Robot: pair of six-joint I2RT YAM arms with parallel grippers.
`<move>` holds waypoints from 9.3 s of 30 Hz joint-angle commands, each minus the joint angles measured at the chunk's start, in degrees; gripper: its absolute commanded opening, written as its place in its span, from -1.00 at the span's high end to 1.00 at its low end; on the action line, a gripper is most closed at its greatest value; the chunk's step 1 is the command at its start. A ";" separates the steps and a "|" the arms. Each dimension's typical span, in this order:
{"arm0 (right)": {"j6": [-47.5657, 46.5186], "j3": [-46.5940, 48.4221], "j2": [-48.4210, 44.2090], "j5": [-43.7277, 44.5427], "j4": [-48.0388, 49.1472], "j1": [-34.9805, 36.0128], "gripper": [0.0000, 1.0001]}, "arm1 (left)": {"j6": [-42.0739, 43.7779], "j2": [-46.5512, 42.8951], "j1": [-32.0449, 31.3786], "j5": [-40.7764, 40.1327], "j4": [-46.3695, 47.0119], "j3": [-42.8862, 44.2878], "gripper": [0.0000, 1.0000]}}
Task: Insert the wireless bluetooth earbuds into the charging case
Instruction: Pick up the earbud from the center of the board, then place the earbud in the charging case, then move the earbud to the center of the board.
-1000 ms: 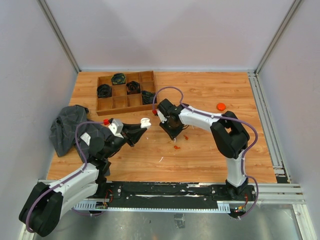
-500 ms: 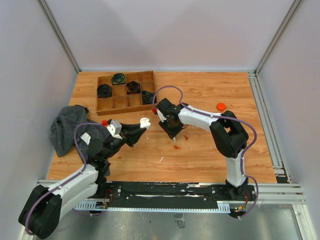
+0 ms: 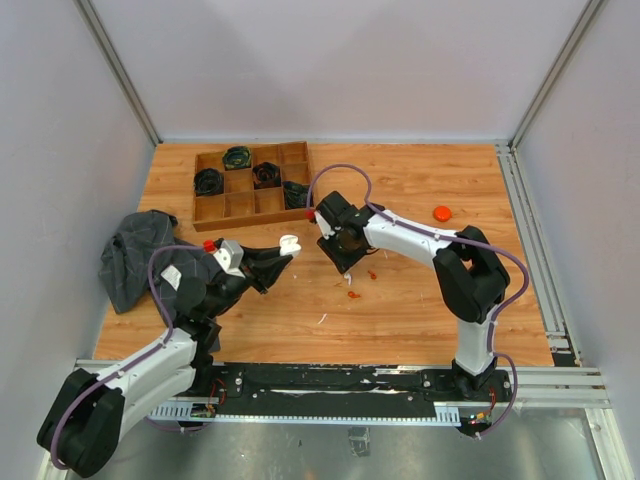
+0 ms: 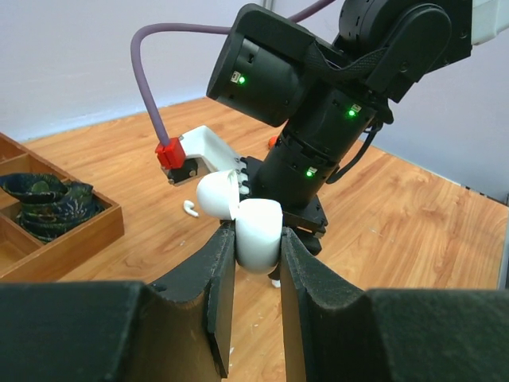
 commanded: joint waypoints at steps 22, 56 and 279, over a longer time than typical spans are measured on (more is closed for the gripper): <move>1.30 0.02 5.78 0.46 -0.46 -0.50 0.40 | -1.47 2.78 -0.20 2.07 5.42 -0.88 1.00; -2.56 -9.64 -18.79 0.32 8.71 -0.54 0.92 | -3.37 8.02 -0.20 4.43 13.01 -0.76 0.99; 0.88 -17.85 -22.98 -4.03 32.93 -12.69 -0.71 | 0.39 1.79 1.28 4.17 4.85 1.37 0.99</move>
